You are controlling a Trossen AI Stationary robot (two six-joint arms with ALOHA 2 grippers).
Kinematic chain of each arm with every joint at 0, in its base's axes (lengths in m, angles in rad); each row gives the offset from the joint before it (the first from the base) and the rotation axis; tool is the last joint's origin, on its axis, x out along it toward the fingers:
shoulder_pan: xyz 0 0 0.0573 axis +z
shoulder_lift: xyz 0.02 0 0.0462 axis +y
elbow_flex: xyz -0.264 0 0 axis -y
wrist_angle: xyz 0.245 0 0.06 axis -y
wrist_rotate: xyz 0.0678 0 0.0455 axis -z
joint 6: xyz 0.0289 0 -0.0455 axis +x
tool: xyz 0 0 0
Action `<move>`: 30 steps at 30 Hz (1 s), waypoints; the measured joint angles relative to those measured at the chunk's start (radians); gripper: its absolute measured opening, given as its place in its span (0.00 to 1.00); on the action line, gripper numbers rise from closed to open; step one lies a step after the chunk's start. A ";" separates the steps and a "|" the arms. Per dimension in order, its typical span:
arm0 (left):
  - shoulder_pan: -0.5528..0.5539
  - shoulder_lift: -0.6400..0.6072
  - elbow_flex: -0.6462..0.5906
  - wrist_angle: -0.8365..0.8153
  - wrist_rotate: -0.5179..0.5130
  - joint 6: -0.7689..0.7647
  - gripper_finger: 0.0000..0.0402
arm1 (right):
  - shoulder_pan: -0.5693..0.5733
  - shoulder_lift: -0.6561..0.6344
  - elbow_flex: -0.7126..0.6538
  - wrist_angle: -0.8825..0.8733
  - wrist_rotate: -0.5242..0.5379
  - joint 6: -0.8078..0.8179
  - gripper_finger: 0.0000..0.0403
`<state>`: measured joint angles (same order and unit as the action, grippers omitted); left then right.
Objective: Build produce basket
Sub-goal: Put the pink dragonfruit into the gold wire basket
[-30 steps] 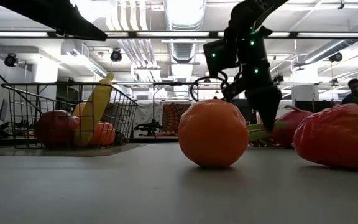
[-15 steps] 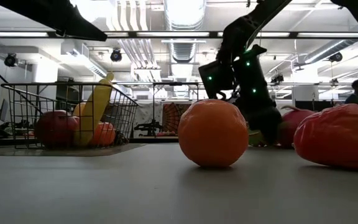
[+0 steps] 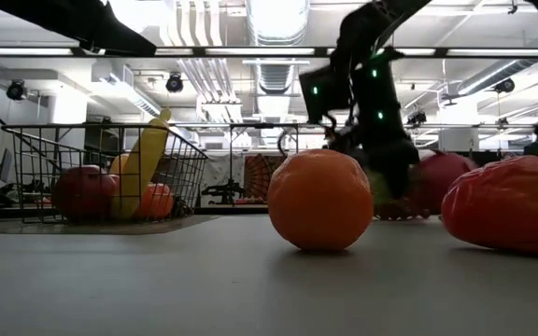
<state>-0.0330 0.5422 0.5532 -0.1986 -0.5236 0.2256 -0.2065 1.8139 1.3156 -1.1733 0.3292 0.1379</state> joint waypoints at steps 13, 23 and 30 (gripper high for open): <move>-0.001 -0.023 -0.006 0.018 0.001 -0.001 0.81 | 0.019 -0.216 0.054 0.306 -0.190 -0.001 0.07; 0.000 -0.111 -0.080 0.189 0.002 0.042 0.81 | 0.018 -0.231 0.031 1.105 -0.358 -0.097 0.06; 0.000 -0.167 -0.113 0.260 0.002 0.043 0.81 | 0.010 -0.061 0.028 1.704 -0.353 -0.086 0.06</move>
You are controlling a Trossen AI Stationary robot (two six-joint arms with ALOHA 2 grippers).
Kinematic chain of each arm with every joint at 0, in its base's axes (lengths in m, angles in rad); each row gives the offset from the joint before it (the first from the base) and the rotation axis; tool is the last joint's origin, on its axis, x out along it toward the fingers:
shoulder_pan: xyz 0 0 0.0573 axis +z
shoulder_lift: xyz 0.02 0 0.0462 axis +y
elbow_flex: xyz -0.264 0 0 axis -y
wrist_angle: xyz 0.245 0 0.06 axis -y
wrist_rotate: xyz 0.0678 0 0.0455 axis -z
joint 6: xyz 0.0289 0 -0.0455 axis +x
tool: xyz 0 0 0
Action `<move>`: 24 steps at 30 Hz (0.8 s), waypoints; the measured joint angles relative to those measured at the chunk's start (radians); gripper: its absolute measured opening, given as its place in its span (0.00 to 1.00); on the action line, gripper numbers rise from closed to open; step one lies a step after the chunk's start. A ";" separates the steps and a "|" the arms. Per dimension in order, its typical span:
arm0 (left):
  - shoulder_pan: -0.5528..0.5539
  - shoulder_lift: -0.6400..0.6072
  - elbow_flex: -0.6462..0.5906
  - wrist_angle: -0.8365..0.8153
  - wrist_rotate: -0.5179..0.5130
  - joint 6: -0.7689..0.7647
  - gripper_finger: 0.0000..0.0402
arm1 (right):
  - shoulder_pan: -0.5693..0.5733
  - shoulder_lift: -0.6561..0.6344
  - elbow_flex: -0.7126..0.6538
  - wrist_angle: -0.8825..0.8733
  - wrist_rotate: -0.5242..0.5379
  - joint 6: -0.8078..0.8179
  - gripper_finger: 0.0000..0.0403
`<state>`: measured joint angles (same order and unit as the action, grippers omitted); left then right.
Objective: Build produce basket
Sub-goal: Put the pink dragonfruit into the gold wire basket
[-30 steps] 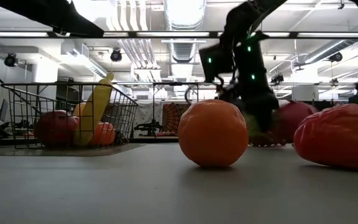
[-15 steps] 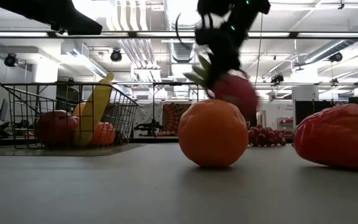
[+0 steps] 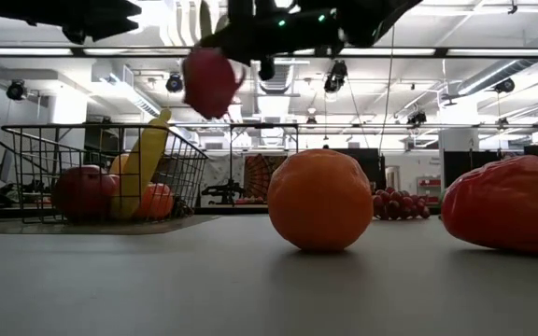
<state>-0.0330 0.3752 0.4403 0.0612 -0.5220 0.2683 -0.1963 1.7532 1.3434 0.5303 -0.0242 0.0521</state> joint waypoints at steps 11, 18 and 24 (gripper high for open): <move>0.000 -0.122 -0.036 0.047 0.055 -0.027 0.81 | -0.090 0.254 0.152 0.288 0.033 0.143 0.06; 0.000 -0.161 -0.050 0.044 0.072 -0.027 0.81 | -0.122 0.379 0.312 0.204 -0.028 0.181 0.06; 0.000 -0.188 -0.055 0.043 0.073 -0.027 0.81 | -0.132 0.449 0.435 0.024 -0.027 0.145 0.06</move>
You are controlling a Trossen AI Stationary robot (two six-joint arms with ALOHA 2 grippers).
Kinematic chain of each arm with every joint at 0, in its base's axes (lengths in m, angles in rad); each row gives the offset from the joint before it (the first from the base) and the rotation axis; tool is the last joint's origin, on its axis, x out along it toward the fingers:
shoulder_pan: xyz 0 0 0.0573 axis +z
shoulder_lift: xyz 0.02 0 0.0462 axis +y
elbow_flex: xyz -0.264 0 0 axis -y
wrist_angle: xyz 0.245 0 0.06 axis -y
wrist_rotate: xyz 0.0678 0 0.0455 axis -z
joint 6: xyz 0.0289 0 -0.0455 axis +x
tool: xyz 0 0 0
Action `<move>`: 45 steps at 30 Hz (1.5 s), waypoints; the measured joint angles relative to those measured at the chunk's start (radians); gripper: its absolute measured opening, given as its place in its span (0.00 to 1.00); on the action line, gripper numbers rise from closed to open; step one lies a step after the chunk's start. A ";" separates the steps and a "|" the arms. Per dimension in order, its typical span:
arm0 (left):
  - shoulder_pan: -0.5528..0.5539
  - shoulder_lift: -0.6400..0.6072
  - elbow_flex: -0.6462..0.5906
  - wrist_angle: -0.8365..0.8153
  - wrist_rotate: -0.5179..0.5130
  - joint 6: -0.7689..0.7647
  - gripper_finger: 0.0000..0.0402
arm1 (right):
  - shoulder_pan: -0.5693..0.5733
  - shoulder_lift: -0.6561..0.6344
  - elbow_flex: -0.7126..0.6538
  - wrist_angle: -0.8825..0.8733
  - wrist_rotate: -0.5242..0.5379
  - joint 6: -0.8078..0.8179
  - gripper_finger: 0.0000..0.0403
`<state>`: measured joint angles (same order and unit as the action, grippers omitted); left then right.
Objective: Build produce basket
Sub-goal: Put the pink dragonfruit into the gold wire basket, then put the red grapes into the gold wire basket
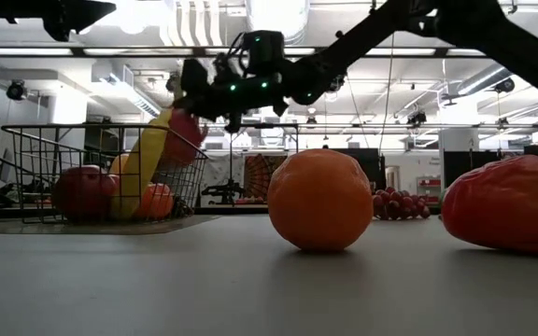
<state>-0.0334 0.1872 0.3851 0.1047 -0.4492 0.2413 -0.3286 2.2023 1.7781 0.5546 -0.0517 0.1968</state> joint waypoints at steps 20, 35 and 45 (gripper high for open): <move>0.000 -0.007 -0.004 -0.001 0.001 0.001 0.81 | -0.001 0.107 0.181 -0.259 0.062 0.019 0.37; 0.000 -0.007 -0.005 0.000 0.001 0.002 0.81 | -0.014 0.037 0.179 -0.397 0.052 0.028 0.65; 0.000 -0.007 -0.005 0.000 0.001 0.002 0.81 | -0.017 -0.205 0.179 -0.851 0.053 -0.015 0.64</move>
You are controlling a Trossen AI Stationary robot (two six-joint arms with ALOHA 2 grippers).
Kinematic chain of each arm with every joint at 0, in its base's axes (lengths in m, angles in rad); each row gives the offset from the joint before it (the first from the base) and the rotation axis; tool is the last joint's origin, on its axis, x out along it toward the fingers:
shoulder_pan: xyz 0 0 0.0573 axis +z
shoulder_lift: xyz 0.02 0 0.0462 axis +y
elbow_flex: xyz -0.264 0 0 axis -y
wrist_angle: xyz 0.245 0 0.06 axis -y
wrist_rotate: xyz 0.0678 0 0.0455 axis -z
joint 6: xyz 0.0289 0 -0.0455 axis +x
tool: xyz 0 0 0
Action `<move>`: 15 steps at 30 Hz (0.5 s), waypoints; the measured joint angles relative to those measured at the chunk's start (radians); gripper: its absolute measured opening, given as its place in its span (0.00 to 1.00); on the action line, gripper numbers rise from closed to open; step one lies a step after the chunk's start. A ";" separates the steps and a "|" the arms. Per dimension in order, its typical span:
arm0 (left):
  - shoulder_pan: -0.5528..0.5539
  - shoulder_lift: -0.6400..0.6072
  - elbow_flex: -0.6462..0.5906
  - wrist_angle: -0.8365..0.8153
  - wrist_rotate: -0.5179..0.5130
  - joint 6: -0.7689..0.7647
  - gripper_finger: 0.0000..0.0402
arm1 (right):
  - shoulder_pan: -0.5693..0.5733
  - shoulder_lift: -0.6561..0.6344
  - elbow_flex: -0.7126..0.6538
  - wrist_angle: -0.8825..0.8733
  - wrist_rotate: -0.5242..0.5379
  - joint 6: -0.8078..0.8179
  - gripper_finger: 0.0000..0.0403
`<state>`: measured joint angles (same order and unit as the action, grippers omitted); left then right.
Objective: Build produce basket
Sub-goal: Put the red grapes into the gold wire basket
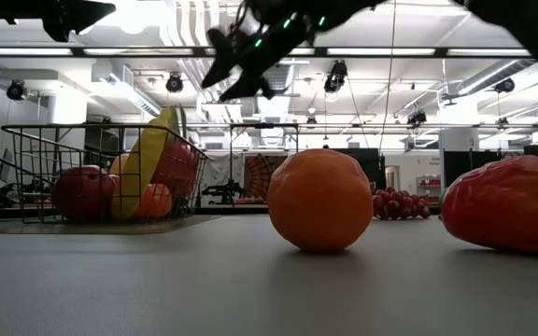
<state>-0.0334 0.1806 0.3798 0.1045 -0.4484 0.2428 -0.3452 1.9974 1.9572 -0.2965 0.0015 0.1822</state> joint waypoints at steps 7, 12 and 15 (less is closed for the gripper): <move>0.000 0.000 0.000 0.000 0.000 0.000 0.81 | -0.008 -0.173 0.000 -0.439 0.185 0.039 0.62; 0.000 0.000 0.000 0.001 0.000 0.000 0.81 | -0.042 -0.204 -0.002 -0.768 0.231 0.009 0.63; 0.000 0.001 0.000 0.000 0.000 0.000 0.81 | -0.059 -0.200 -0.021 -0.972 0.209 -0.117 0.63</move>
<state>-0.0330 0.1814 0.3798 0.1047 -0.4488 0.2428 -0.4042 1.7972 1.9362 -1.2681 0.2104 0.0650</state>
